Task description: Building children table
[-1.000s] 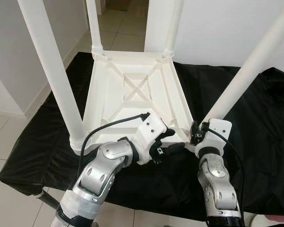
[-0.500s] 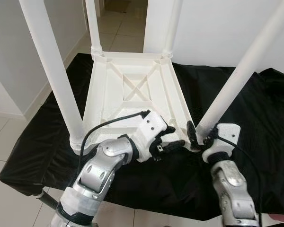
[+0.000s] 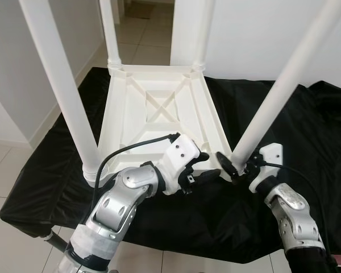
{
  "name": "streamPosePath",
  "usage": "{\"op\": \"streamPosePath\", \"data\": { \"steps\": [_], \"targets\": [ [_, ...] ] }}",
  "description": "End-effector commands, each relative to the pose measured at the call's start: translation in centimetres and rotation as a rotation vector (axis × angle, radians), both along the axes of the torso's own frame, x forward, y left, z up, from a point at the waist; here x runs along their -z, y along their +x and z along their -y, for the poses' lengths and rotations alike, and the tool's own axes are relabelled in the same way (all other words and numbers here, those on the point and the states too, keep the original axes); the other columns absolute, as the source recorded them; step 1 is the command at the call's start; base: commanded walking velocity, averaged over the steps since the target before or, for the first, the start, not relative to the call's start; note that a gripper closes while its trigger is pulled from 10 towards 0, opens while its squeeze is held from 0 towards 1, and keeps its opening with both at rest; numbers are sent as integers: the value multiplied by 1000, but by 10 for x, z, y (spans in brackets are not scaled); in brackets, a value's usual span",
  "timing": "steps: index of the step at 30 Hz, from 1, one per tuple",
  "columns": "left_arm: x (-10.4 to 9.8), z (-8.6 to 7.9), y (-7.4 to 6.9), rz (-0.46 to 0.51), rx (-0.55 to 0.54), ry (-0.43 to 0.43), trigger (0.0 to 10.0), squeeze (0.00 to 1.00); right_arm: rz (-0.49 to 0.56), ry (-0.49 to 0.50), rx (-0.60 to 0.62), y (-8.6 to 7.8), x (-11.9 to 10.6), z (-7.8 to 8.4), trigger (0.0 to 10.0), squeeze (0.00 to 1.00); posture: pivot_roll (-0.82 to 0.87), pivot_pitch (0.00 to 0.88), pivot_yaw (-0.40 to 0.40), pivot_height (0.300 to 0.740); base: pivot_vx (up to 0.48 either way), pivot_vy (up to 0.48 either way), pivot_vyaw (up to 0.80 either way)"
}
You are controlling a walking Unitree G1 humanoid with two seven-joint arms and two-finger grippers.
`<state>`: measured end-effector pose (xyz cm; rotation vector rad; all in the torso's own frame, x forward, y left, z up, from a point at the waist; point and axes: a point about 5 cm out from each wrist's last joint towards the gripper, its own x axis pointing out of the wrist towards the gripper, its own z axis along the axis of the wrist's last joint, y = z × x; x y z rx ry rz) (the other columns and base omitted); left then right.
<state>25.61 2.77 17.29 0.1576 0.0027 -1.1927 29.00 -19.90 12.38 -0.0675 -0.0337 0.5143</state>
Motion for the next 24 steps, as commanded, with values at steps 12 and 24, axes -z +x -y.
{"op": "streamPosePath", "data": {
  "steps": [12,24],
  "targets": [
    [-3,1,4,20,-23,0,10000,0,-20,-57,-201,29,-1,-2,0,0,-77,0,-24,740,0,0,0],
    [-4,4,5,21,-19,-10,10000,0,-13,46,-132,18,6,-5,10000,0,-89,0,-33,740,0,0,0]
  ]
}}
